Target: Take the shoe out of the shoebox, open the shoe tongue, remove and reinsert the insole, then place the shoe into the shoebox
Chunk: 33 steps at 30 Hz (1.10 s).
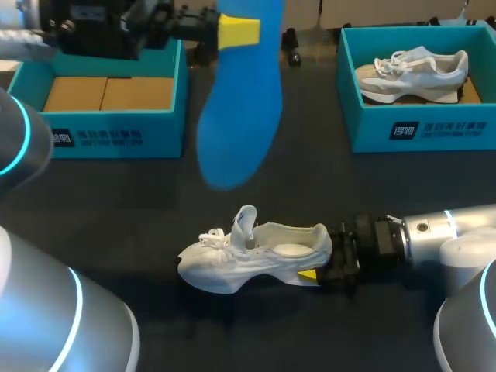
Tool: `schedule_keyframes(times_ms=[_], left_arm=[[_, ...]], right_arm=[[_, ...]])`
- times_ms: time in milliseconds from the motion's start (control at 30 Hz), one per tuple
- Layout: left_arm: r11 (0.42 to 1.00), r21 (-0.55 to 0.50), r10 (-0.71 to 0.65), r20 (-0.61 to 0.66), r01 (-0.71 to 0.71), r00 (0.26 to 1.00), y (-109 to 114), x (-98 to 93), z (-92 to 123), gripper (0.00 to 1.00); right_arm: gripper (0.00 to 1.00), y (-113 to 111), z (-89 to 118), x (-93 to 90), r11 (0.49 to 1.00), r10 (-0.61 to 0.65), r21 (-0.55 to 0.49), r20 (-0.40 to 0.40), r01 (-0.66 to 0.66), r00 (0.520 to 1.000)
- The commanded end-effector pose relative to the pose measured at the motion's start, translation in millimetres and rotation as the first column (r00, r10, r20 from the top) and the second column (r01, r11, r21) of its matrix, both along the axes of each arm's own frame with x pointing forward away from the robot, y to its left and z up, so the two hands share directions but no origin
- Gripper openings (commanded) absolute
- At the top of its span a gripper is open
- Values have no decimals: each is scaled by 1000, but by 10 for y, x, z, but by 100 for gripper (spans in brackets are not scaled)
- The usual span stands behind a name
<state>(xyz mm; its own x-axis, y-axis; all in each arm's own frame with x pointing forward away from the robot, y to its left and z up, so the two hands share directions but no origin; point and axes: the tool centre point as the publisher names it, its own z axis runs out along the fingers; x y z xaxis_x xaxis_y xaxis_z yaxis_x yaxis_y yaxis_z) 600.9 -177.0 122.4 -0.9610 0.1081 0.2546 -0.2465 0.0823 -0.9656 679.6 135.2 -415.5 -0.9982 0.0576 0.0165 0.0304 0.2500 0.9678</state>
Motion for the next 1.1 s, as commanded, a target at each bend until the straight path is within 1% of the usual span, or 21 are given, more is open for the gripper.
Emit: schedule_keyframes(times_ms=[33, 133, 267, 467, 700, 800, 967, 1100], left_arm=[[999, 40, 7, -31, -5, 999, 91, -67, 11, 0], [999, 45, 2, -64, 1, 998, 98, -111, 13, 0], [1000, 24, 9, -100, -6, 995, 115, -206, 26, 0], [999, 25, 35, -154, -32, 987, 106, -296, -17, 0], [998, 15, 64, -200, -62, 978, 101, -284, -47, 0], [998, 21, 56, -218, -53, 974, 95, -274, -74, 0], [999, 28, 35, -200, -30, 979, 62, -287, -126, 0], [999, 28, 35, -200, -30, 979, 62, -287, -126, 0]], right_arm=[[0, 10, 14, -3, 1000, 0, -5, 0, 0, 1000], [0, 10, 14, -3, 1000, 0, -5, 0, 0, 1000], [0, 10, 14, -3, 1000, 0, -5, 0, 0, 1000], [0, 10, 14, -3, 1000, 0, -5, 0, 0, 1000], [0, 10, 14, -3, 1000, 0, -5, 0, 0, 1000], [0, 10, 14, -3, 1000, 0, -5, 0, 0, 1000], [0, 10, 14, -3, 1000, 0, -5, 0, 0, 1000], [0, 10, 14, -3, 1000, 0, -5, 0, 0, 1000]])
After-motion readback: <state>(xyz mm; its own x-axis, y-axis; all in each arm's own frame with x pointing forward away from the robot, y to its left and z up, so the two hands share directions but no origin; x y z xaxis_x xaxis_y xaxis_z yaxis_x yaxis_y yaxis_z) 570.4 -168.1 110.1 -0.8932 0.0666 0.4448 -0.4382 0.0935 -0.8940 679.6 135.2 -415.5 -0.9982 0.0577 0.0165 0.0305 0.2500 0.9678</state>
